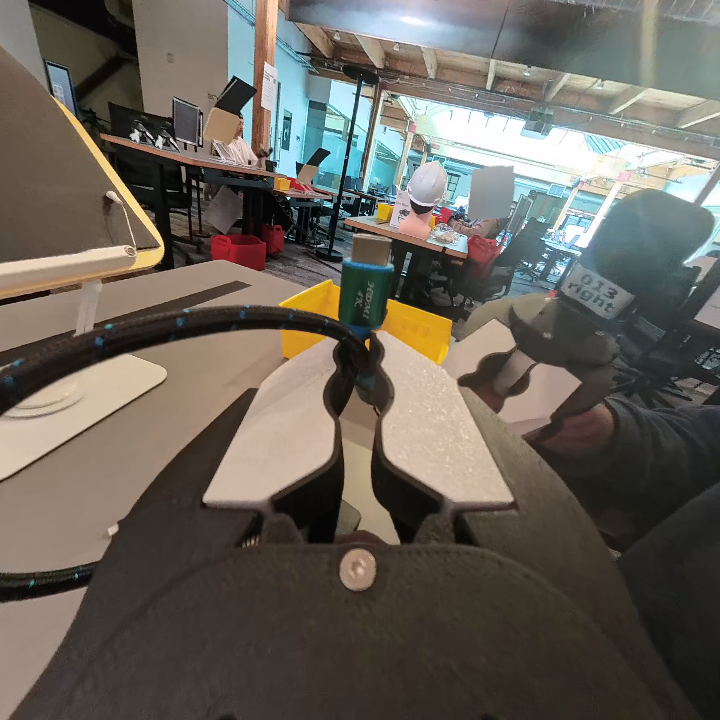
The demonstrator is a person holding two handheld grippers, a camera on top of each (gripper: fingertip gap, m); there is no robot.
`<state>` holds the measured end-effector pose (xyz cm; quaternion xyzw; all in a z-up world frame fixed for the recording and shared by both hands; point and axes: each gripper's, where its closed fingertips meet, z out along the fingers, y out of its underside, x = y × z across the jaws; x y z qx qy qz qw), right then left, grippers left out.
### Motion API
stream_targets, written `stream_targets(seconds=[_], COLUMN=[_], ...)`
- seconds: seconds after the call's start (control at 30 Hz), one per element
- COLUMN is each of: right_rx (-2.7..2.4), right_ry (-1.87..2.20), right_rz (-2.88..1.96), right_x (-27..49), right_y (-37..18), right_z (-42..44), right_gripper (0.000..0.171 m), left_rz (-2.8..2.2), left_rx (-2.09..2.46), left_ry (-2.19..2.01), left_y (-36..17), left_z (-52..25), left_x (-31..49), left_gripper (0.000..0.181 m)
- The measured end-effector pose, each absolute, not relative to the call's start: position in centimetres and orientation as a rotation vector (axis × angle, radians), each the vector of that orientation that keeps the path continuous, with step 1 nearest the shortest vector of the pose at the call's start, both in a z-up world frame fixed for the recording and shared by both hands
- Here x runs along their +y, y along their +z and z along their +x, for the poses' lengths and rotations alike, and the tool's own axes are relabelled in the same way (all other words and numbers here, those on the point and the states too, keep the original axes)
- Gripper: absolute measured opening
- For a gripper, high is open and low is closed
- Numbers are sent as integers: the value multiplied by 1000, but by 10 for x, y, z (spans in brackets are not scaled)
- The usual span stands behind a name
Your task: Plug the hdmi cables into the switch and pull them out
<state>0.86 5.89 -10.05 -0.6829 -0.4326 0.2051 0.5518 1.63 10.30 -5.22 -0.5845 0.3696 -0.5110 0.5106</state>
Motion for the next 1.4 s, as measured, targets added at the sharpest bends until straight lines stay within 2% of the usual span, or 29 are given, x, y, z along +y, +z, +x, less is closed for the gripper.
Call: stream_targets(seconds=[0.1, 0.17, 0.3, 0.5, 0.73, 1.0, 1.17, 1.4], right_rx=[-980, -923, -867, -749, -546, -462, -490, -677], right_ry=[479, 493, 550, 865, 1115, 1293, 1319, 1094], right_rz=[-1709, -1710, -1706, -1723, -1634, -1485, -1486, -1531], right_x=[71, 78, 84, 87, 95, 92, 89, 81], right_y=[-113, -111, -105, -108, -92, -75, -77, -83], right_z=[10, 12, 10, -3, -3, 3, 1, -12], right_gripper=[34, 39, 32, 25, 23, 0, 0, 0], left_rz=[-1402, -1395, -1390, -1375, -1340, -1318, -1334, -1348], left_rx=[884, 883, 859, 807, 783, 754, 732, 715], left_ry=[-1193, -1180, -1135, -1153, -1196, -1241, -1274, -1299], left_y=[-50, -49, -47, -45, -39, -33, -35, -36], left_z=[16, 16, 15, 14, 14, 12, 12, 13], left_x=[104, 102, 104, 105, 102, 99, 101, 102], left_gripper=[10, 9, 10, 9, 10, 10, 10, 10])
